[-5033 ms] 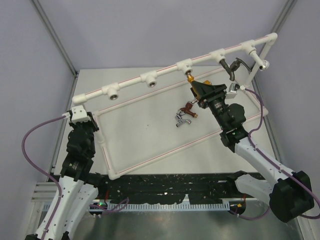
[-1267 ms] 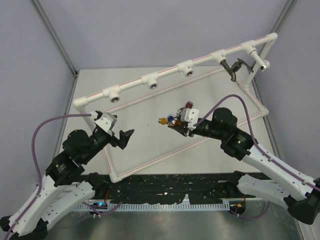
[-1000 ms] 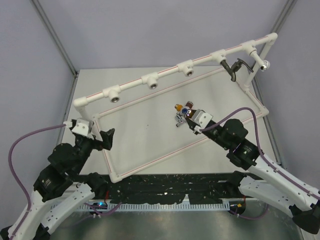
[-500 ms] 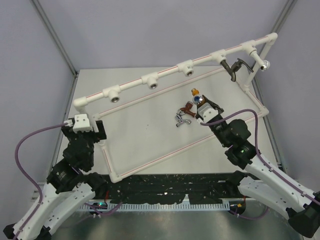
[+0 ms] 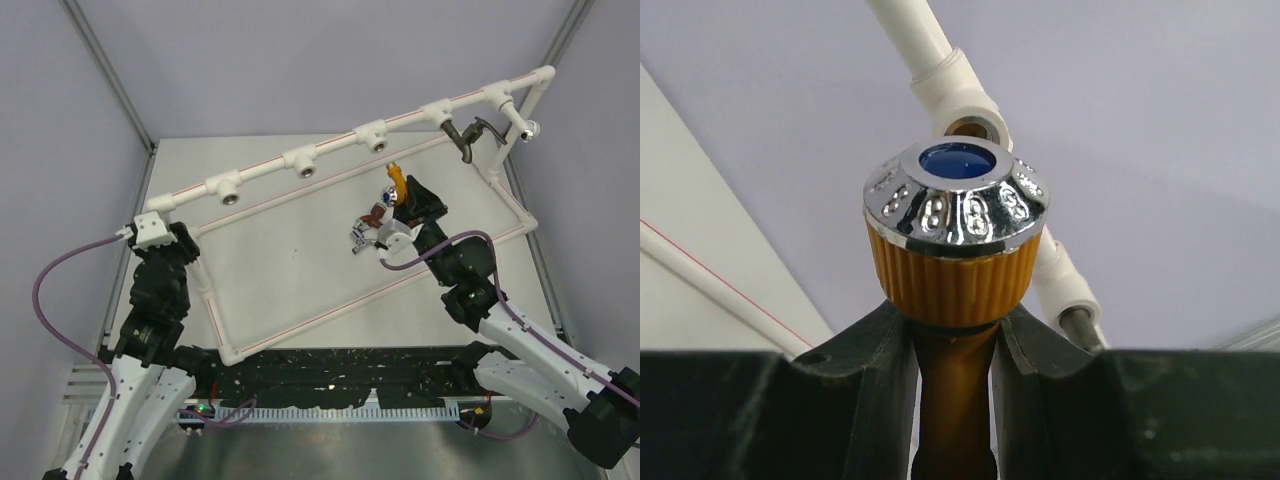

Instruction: Install the water faucets

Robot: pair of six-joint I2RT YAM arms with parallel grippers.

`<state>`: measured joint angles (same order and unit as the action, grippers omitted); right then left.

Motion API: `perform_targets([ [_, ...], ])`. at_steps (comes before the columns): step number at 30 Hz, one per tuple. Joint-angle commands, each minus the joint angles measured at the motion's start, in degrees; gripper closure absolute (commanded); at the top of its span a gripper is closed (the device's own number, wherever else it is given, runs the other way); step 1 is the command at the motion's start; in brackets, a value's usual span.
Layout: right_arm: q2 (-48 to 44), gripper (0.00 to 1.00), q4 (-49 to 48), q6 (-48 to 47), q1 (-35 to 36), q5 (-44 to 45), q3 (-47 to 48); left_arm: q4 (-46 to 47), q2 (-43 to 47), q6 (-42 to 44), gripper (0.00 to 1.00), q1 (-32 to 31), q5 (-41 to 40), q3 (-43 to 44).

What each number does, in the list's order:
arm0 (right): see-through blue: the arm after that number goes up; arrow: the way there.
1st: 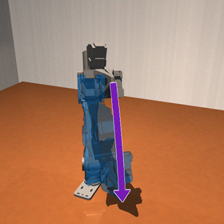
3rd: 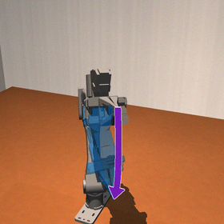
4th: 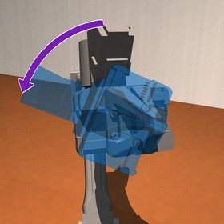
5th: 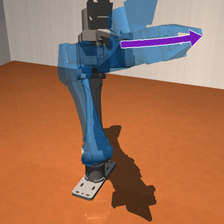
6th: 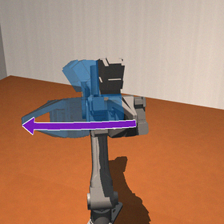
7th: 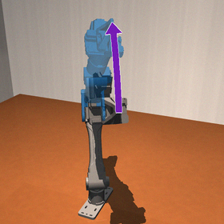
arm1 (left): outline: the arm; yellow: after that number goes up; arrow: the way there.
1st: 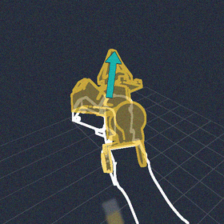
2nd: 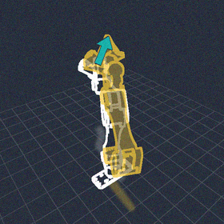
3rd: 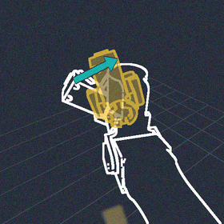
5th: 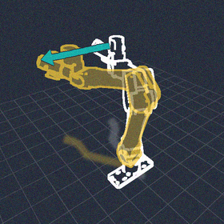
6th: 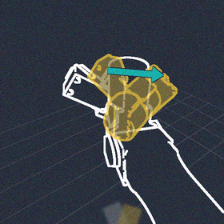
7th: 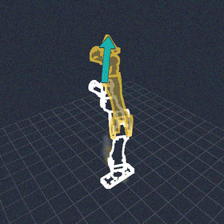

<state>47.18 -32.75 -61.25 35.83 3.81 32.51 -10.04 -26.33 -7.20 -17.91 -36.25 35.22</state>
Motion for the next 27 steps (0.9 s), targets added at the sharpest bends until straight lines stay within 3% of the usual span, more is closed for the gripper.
perform_targets([
  [1,2.9,0.95,-9.3,-19.6,-0.2,-2.9,1.2,5.3,0.0,0.7,0.55,0.3,2.9,0.2],
  [5,4.8,0.95,-6.2,-32.3,-0.2,-5.9,3.6,3.7,1.2,1.7,0.95,0.3,2.7,0.0],
  [6,4.8,0.95,-5.5,-34.1,-0.2,-6.5,4.0,2.9,1.3,1.7,1.0,0.2,2.7,0.1],
  [16,5.3,0.95,5.8,-42.6,-0.4,-8.3,13.0,-1.8,-0.9,0.9,1.0,2.2,6.2,1.4],
  [27,7.1,0.95,6.7,-43.3,-0.8,-5.8,10.9,-1.1,-0.4,0.4,1.0,2.4,10.2,0.5],
])
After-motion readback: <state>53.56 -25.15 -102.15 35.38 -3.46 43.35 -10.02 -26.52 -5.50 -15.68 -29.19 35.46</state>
